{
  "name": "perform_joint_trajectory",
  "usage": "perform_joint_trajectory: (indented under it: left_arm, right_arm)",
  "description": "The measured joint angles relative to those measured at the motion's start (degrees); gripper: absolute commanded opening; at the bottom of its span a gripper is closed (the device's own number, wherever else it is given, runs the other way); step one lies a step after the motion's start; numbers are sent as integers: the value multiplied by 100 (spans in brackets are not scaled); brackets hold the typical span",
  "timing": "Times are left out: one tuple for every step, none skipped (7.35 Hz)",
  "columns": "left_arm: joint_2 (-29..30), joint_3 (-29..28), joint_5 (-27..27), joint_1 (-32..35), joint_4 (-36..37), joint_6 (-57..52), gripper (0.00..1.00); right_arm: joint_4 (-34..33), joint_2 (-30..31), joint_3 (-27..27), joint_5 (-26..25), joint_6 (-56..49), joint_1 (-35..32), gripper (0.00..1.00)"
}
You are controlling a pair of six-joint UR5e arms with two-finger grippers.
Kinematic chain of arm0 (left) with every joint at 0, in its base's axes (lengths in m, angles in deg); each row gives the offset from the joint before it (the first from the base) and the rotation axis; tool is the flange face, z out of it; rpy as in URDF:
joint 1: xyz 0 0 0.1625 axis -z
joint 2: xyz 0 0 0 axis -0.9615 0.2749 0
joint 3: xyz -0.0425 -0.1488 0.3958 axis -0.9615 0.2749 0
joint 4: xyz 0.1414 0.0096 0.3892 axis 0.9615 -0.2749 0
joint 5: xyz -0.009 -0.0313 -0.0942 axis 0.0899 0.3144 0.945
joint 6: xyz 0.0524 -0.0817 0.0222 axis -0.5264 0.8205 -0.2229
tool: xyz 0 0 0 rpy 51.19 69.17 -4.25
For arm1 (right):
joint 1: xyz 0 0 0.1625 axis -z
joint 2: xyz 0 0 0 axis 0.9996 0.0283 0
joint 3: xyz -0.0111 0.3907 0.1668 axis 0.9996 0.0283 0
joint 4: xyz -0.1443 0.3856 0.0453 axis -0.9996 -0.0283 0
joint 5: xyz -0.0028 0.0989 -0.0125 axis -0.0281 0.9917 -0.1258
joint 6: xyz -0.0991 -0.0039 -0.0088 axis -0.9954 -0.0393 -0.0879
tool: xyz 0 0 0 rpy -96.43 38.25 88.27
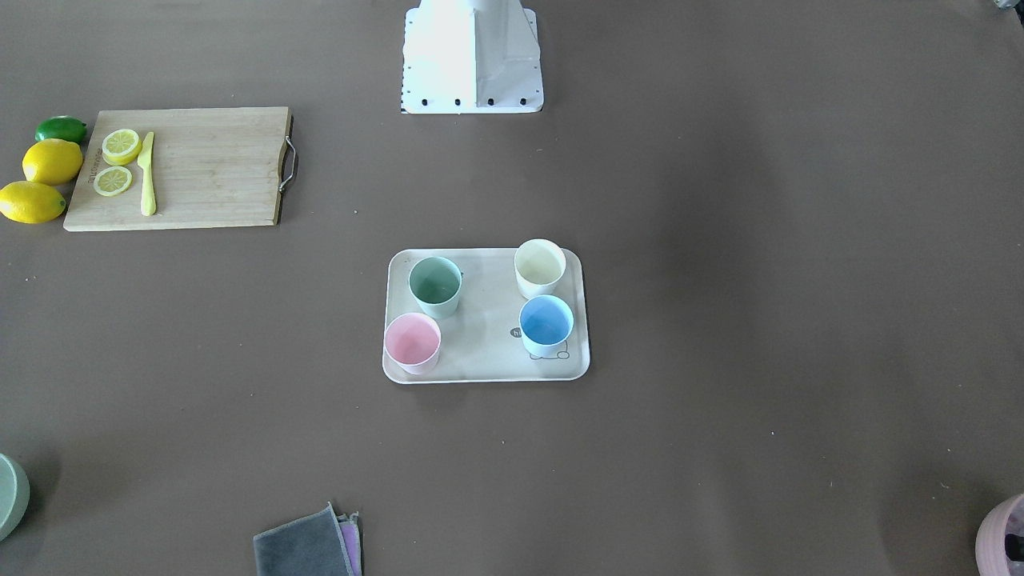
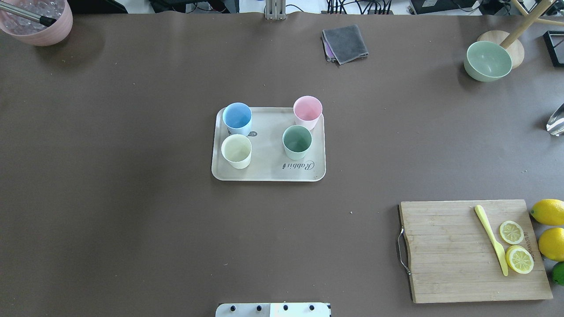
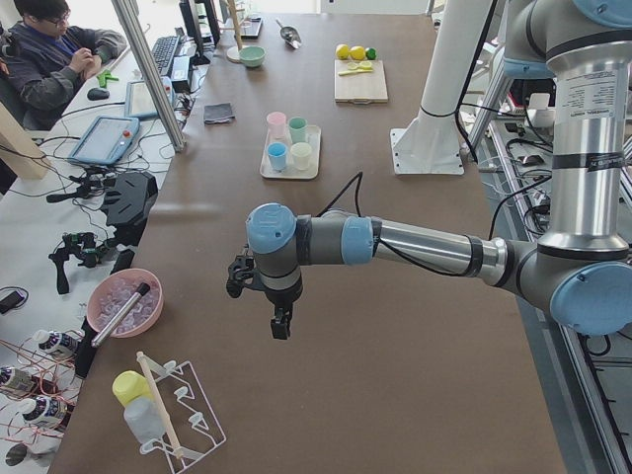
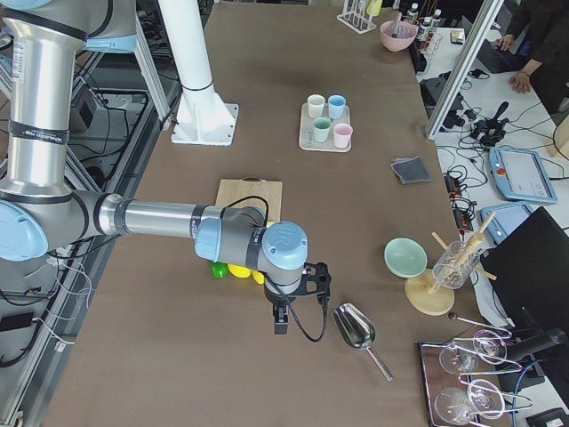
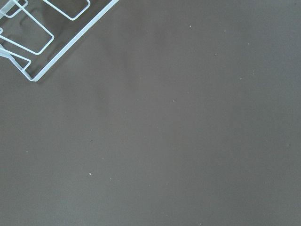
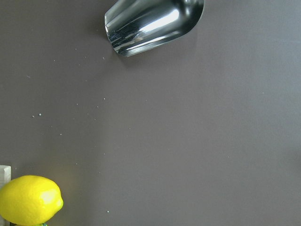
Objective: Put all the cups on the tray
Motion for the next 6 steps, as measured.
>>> perform_joint_trajectory:
  left_arm:
    - [-3, 8, 3, 3, -1, 0, 98]
    - [-4, 19, 6, 6, -1, 0, 98]
    - [-6, 25, 6, 7, -1, 0, 98]
    - [-6, 25, -1, 7, -1, 0, 98]
    - [-6, 26, -8, 7, -1, 0, 98]
    - [-6, 26, -7, 7, -1, 2, 98]
  right_arm:
    - [2, 0, 0, 2, -11, 0, 100]
    - [5, 1, -3, 6, -24, 0, 100]
    - [46, 14, -9, 10, -35, 9, 100]
    - [126, 35, -13, 14, -40, 24, 100]
    - [180, 51, -15, 16, -42, 41, 100]
    - [202, 60, -17, 17, -43, 53, 100]
